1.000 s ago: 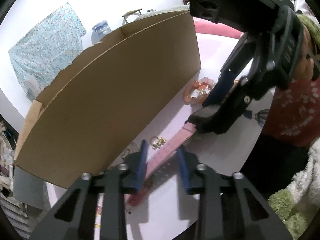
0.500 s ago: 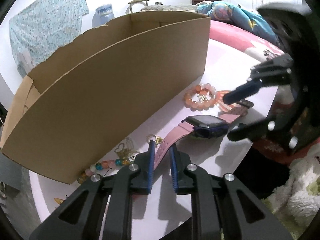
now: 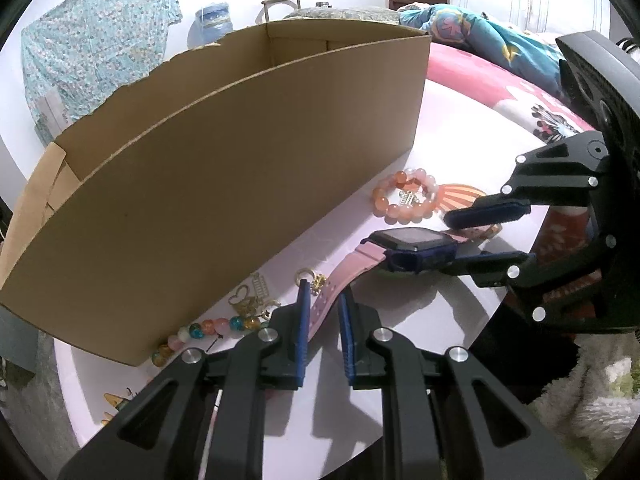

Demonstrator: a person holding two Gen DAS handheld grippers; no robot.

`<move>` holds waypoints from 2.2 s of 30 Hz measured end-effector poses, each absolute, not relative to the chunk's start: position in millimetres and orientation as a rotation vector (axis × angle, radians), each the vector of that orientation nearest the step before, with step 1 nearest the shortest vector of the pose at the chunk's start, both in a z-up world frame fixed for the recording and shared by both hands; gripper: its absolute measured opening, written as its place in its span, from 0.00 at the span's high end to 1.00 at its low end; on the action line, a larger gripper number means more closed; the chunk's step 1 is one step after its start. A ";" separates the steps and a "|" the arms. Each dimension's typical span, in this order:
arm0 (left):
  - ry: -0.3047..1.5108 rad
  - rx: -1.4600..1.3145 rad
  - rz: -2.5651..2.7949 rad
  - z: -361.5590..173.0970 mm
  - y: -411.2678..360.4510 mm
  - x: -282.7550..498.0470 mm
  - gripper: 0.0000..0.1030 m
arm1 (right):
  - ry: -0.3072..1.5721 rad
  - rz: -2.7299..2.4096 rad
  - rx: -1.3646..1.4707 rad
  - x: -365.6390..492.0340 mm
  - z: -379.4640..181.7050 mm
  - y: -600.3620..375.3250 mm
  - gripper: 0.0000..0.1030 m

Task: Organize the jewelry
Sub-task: 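Lift the watch with both tools into the cardboard box and open both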

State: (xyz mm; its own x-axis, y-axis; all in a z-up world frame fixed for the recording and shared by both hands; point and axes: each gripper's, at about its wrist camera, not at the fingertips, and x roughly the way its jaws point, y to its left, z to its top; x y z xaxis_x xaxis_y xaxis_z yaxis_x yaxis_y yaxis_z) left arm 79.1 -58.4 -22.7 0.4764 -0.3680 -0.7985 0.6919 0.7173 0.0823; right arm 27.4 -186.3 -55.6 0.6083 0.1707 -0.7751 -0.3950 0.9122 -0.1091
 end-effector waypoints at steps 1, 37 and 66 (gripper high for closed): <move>0.842 0.433 -0.670 -21.2 -58.7 77.9 0.89 | 0.852 0.325 -0.285 24.9 -55.1 -184.8 0.79; 0.377 0.415 -0.586 153.2 -36.1 78.3 0.97 | 0.456 0.232 -0.380 49.8 96.8 -186.0 0.99; 1.065 0.169 -0.553 58.1 -13.4 303.2 0.64 | 1.159 0.454 -0.136 291.7 29.2 -196.1 0.60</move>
